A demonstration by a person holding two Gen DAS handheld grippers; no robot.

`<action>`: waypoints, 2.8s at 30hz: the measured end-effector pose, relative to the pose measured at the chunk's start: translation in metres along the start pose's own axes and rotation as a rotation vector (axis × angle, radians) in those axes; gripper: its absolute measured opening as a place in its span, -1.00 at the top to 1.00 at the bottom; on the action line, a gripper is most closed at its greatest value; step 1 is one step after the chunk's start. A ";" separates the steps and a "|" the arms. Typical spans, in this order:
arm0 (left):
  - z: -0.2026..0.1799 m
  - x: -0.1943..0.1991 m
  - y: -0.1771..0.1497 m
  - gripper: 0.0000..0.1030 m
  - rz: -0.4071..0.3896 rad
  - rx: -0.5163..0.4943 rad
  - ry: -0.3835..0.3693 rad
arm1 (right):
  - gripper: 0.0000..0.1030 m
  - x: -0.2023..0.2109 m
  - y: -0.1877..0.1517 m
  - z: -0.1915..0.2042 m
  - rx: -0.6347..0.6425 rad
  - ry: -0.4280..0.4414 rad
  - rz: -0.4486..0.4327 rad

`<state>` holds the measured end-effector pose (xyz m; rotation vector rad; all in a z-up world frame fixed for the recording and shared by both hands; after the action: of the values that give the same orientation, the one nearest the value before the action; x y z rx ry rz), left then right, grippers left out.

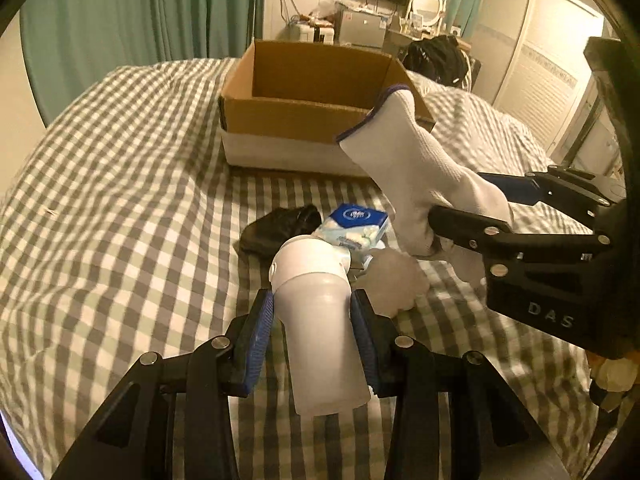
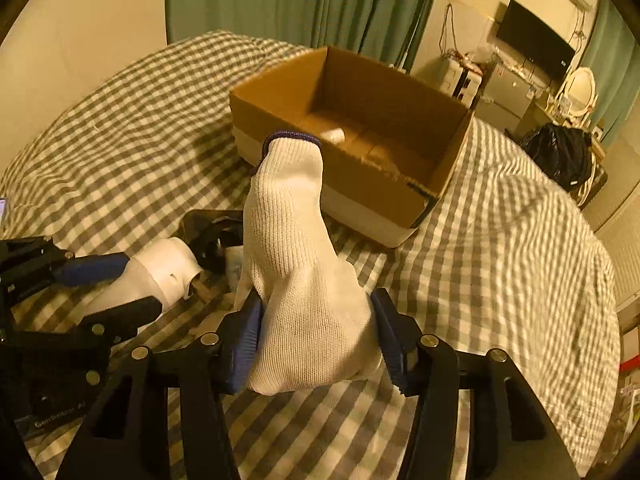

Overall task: Organize objects
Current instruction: 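Grasp the white glove with the right tool while the left grasps the white bottle, then carry the glove and bottle over the box and release both inside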

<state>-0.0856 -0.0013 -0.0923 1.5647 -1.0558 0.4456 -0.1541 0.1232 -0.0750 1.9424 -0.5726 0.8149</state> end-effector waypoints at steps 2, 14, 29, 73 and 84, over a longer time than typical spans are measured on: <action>0.001 0.008 0.002 0.22 -0.020 -0.003 0.001 | -0.02 0.013 0.003 -0.001 -0.003 -0.003 -0.018; 0.004 0.046 0.043 0.22 -0.120 -0.033 0.032 | -0.02 0.066 0.023 -0.021 -0.049 -0.019 -0.117; 0.009 0.047 0.172 0.22 -0.231 -0.117 0.050 | -0.02 0.073 0.093 -0.064 -0.214 0.011 -0.221; 0.071 -0.108 0.224 -0.55 -0.114 -0.181 -0.020 | -0.34 -0.112 0.137 -0.096 -0.386 0.051 -0.093; 0.059 -0.041 0.176 -0.79 -0.244 -0.195 0.067 | -0.68 -0.040 0.110 -0.104 -0.472 -0.032 -0.226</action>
<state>-0.2653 -0.0325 -0.0380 1.4704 -0.8189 0.2192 -0.2875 0.1666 -0.0047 1.5504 -0.4996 0.4556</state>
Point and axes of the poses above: each gripper's, at about its wrist camera, not at the fingertips, and x roughly against the way its jaws point, z to its left, y to its top, the point moved 2 cm from there along -x, roughly the way its jaws point, and after that the axes turned 15 degrees about -y, right-handed, at the moved point
